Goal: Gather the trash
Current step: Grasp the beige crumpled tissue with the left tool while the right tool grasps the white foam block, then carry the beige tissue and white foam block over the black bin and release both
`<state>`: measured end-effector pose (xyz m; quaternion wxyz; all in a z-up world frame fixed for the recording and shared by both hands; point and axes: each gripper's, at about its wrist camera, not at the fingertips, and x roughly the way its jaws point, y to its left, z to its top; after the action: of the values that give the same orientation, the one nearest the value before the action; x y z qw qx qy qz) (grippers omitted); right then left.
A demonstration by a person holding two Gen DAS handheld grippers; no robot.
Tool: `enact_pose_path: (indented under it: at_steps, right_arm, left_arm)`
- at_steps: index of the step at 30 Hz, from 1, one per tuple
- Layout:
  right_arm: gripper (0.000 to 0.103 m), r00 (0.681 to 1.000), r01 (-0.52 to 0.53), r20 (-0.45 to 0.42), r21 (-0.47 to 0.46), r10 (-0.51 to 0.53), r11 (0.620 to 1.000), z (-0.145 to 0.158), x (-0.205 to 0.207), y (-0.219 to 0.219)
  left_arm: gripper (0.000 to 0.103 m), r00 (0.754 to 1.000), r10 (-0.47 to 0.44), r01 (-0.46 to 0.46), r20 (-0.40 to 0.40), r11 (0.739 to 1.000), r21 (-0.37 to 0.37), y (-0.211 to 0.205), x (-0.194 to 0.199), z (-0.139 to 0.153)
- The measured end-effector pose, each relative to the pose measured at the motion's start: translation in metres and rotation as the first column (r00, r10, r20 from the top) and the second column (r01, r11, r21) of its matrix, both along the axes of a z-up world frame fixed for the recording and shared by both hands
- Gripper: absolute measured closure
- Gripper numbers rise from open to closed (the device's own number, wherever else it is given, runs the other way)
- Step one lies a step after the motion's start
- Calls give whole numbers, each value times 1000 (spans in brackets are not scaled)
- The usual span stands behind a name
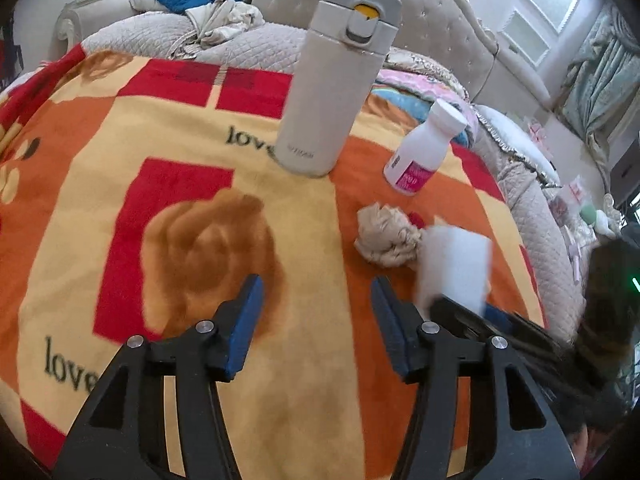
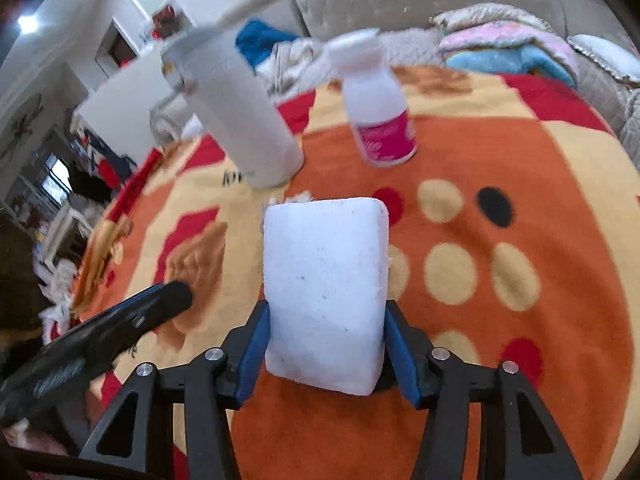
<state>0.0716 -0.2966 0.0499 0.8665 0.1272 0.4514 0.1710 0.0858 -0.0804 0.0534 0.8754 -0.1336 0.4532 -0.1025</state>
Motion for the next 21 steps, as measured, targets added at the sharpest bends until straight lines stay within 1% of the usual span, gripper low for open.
enact_pose_path:
  at_steps: [2,4,8,11,12,13,14,16,17,18,21]
  right_arm:
    - [49,1000,12,13,15,-12,1000,7,-13,-20]
    - [49,999,30,14,6,-30,1000,13,-25,-40]
    - [49,998,62,3,-8,-62,998,17,-46,-73]
    - [49,997,74,1,-4,-74,997,18,-56,-84]
    - [49,997,77,4,0,-77,997,18,-60,-87]
    - [49,997,79,7,3,-79,997,18,-63,-90]
    - [49,997,81,8,5,-81,997,18,-67,-92]
    - [49,996,84,10,7,-84,996,19,-73,-97]
    - [49,996,85,11,8,-85,996,19,-77,-99]
    - [49,996,87,11,9,-87,996,19,-79,-100]
    - [49,995,99,21,17,-100,995,23,-88,-105]
  left_arm:
    - [44,1000,-5,6,12,1000,-10,-8,10,-1]
    - [40,1000,-15,15,19,1000,-14,-20,20,-3]
    - [39,999,-52,51,10,999,7,-51,40,-11]
    - [40,999,-43,44,-21,999,16,-65,53,-22]
    - [46,999,-40,40,-28,999,4,-68,56,-26]
    - [68,999,-41,40,-33,999,-17,-68,57,-28]
    - [69,998,-46,45,-40,998,-33,-69,56,-29]
    - [75,998,-38,37,-41,999,-35,-69,51,-25]
    - [80,998,-44,43,-45,998,-40,-69,48,-23]
    - [82,998,-49,47,-46,998,-42,-69,44,-20]
    - [83,998,-62,61,-29,998,-31,-69,24,-8]
